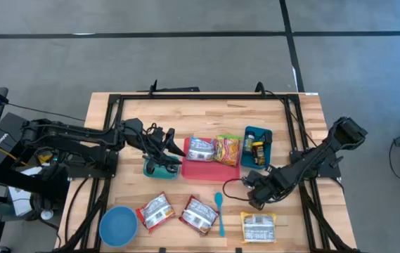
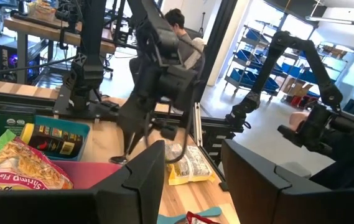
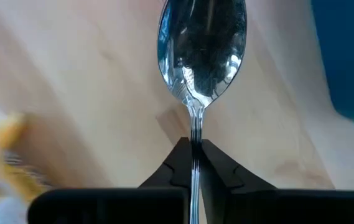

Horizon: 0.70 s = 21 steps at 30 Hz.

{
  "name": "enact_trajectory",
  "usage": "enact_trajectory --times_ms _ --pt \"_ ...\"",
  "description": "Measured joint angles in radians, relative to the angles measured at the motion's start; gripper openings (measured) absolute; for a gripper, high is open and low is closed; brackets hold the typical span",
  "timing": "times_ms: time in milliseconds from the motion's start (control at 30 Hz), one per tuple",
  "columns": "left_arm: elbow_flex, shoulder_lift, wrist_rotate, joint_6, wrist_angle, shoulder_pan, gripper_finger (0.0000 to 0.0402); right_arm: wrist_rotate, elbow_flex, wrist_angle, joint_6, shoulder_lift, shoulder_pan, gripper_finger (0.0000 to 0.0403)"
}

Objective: Pick & Place Food Item
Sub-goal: Put the silver spoon into the green bin

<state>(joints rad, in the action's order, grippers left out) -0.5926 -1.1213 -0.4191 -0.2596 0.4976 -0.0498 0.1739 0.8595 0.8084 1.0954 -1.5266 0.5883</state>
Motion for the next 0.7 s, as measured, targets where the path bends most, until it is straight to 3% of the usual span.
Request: enact_trajectory --times_ms 367,700 --pt "0.000 0.000 0.000 0.000 0.000 0.000 0.0154 0.109 0.133 0.102 -0.090 0.001 0.000 0.0005" --pt "0.000 0.000 0.011 0.001 0.000 0.000 0.0154 0.318 0.235 0.127 -0.220 0.002 -0.002 0.0006"
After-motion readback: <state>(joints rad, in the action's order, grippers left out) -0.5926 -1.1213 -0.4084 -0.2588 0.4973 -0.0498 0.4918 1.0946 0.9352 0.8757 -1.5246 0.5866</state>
